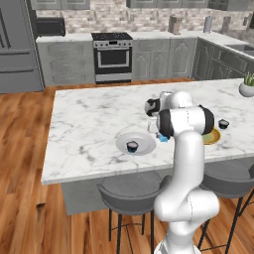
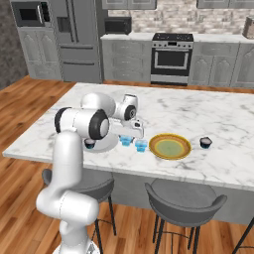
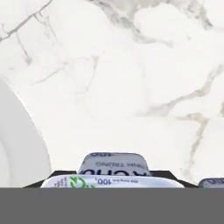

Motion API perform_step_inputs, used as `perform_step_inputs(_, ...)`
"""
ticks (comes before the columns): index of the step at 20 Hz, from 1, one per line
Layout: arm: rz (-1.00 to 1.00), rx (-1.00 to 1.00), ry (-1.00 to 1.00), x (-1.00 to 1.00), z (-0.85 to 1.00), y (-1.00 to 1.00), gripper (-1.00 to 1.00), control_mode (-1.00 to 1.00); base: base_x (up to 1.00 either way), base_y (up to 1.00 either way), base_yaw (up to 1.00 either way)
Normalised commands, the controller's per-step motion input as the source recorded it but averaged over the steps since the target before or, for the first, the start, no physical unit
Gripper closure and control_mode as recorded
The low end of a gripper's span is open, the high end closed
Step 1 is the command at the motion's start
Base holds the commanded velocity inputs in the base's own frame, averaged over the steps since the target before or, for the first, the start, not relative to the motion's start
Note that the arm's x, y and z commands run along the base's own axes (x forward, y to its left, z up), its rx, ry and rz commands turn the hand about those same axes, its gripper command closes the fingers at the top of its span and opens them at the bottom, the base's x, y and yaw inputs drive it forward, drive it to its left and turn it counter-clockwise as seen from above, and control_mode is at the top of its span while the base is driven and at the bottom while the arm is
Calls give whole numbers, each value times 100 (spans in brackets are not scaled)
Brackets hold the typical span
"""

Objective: Place two yogurt containers on each plate.

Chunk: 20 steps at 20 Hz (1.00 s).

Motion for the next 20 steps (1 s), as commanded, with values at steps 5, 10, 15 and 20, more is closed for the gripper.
perform_step_inputs(5, 0, 0, 0, -16, 53, 20, 100, -100, 0, 0, 0)
perform_step_inputs(10, 0, 0, 3, -10, 38, 51, 100, -100, 0, 0, 0)
perform_step_inputs(15, 0, 0, 11, -10, 3, 52, 100, -100, 0, 0, 0)
perform_step_inputs(20, 0, 0, 8, -2, -2, 28, 100, -100, 0, 0, 0)
